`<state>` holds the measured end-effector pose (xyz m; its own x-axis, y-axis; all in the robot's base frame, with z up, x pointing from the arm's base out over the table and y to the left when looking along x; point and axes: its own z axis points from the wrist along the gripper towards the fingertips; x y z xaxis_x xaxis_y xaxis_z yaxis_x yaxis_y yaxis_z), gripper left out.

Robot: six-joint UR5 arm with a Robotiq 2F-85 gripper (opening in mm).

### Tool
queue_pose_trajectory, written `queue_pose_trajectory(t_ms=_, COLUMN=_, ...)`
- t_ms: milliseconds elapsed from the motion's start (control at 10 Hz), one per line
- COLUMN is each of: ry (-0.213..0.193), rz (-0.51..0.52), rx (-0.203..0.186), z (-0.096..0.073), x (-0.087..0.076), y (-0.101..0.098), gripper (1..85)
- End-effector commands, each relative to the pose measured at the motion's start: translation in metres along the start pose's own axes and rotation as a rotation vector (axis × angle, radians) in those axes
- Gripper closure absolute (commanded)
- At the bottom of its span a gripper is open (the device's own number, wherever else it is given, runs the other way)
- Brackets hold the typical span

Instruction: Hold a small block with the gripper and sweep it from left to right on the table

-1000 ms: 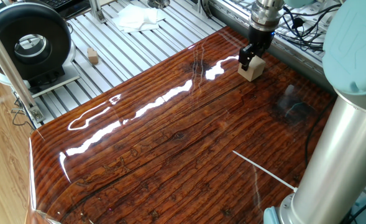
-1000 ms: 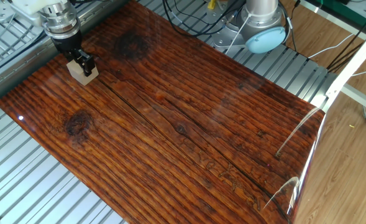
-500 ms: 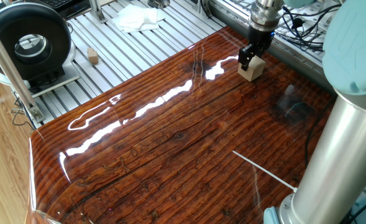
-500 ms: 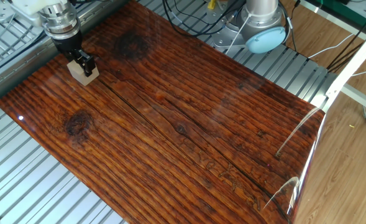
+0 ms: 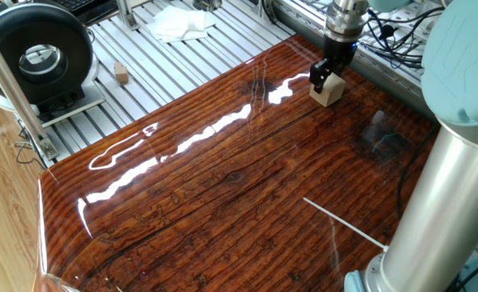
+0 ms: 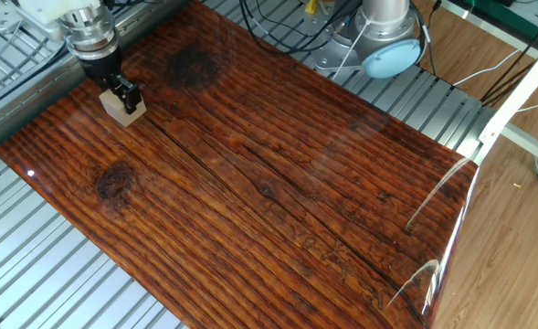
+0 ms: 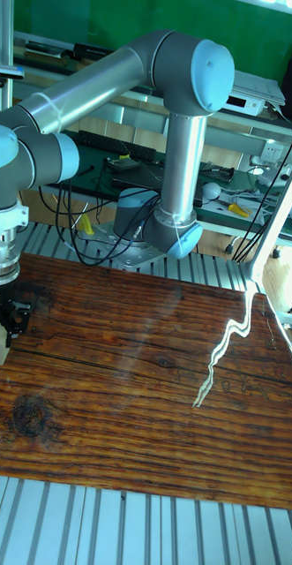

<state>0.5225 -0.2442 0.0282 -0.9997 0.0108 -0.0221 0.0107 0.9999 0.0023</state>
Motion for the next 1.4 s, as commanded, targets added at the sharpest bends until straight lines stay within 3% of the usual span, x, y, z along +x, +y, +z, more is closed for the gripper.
queue_pose_trajectory(t_ms=0, ry=-0.004, rz=0.013, rx=-0.014, z=-0.007, x=-0.001, y=0.008, gripper=82.0)
queue_pose_trajectory(t_ms=400, ry=-0.021, rz=0.023, rx=0.004, z=0.006, x=-0.006, y=0.010, gripper=84.3)
queue_pose_trajectory(t_ms=700, ry=0.008, rz=0.026, rx=-0.036, z=-0.015, x=0.000, y=0.020, gripper=84.3)
queue_pose_trajectory(t_ms=800, ry=0.003, rz=0.025, rx=-0.048, z=-0.015, x=-0.002, y=0.022, gripper=84.7)
queue_pose_trajectory(t_ms=1100, ry=-0.011, rz=0.033, rx=-0.015, z=-0.002, x=-0.006, y=0.021, gripper=84.7)
queue_pose_trajectory(t_ms=1300, ry=-0.008, rz=0.032, rx=-0.016, z=-0.002, x=-0.005, y=0.021, gripper=84.7)
